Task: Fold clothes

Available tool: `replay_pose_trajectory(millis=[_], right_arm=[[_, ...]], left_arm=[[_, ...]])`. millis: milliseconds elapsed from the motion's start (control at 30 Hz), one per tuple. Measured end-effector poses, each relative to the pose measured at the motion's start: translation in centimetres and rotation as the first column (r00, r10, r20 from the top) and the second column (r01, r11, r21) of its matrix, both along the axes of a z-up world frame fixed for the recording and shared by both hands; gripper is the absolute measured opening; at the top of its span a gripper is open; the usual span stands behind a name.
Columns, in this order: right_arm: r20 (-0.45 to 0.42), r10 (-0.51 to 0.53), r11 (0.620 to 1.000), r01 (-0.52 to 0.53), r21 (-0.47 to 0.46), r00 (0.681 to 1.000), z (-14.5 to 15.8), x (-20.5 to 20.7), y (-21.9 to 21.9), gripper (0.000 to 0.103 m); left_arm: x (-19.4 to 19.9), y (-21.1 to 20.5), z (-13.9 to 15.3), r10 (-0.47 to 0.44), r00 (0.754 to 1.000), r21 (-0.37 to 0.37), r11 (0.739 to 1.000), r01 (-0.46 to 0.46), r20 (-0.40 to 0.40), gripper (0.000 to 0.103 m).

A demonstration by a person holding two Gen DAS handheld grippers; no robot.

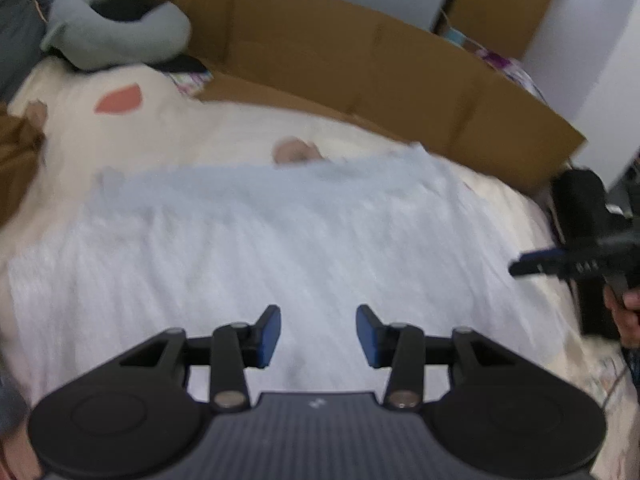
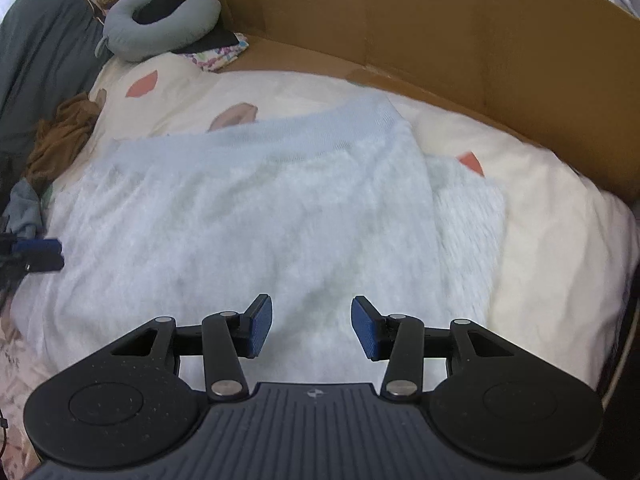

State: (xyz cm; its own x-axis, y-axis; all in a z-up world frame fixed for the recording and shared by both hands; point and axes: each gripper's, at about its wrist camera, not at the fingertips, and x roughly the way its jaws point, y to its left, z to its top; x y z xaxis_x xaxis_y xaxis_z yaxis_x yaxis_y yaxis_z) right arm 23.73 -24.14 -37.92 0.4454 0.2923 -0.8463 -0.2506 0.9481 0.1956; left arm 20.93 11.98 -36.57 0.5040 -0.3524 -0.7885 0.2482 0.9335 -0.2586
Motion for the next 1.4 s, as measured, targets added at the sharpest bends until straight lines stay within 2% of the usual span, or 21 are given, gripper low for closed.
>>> replay_pose_trajectory(millis=[100,233,400,500,667,767,800,933,1167,1267,1400], right_arm=[[0.002,0.006,1.0,-0.006,-0.03,1.0,-0.6,-1.7,-0.1,0.051],[0.005,0.027,0.999,-0.027,-0.046,1.0,-1.2,-3.6,0.6,0.051],[0.019,0.099,0.994,-0.098,-0.054,0.995,-2.1,-4.7,3.2,0.051],[-0.017,0.111,0.991,-0.112,-0.078,0.994,-3.4,-4.8,4.2,0.051],[-0.053,0.057,0.992,-0.062,-0.108,0.997,-5.1,-5.2,2.4,0.05],[-0.045,0.022,0.994,-0.027,-0.107,0.999,-5.4,-5.5,0.7,0.05],[-0.04,0.015,0.994,-0.019,-0.109,0.999,-5.4,-5.6,0.2,0.049],[-0.026,-0.022,0.992,0.019,-0.124,0.999,-5.4,-6.2,-1.9,0.049],[-0.031,-0.032,0.987,0.027,-0.157,0.999,-5.2,-6.4,-4.1,0.047],[-0.036,-0.014,0.982,0.007,-0.189,0.999,-4.7,-6.6,-4.4,0.044],[-0.026,0.028,0.969,-0.033,-0.245,0.999,-4.4,-7.1,-4.5,0.043]], left_arm=[[-1.3,-0.5,-1.2,-0.022,0.999,-0.017,1.0,0.021,-0.031,0.044],[-1.8,-1.0,-3.4,-0.023,0.998,0.002,1.0,0.023,-0.051,0.043],[-1.1,-1.2,-5.2,-0.021,1.0,0.058,0.998,0.022,-0.009,0.045],[-0.5,-1.3,-5.8,-0.015,1.0,0.064,0.998,0.014,0.009,0.046],[1.1,-1.2,-6.3,0.014,1.0,0.061,0.998,-0.015,0.018,0.045],[1.8,-0.5,-6.4,0.043,0.999,0.062,0.997,-0.044,0.013,0.032],[1.9,-0.2,-6.1,0.056,0.998,0.064,0.996,-0.057,0.015,0.032],[1.7,1.7,-4.6,0.106,0.994,0.071,0.992,-0.108,0.028,0.039],[-1.4,7.3,-2.0,0.194,0.98,0.104,0.975,-0.198,0.055,0.04],[-3.6,9.6,-1.7,0.256,0.965,0.115,0.959,-0.26,0.055,0.042],[-6.7,12.1,-2.2,0.363,0.931,0.107,0.925,-0.364,0.023,0.042]])
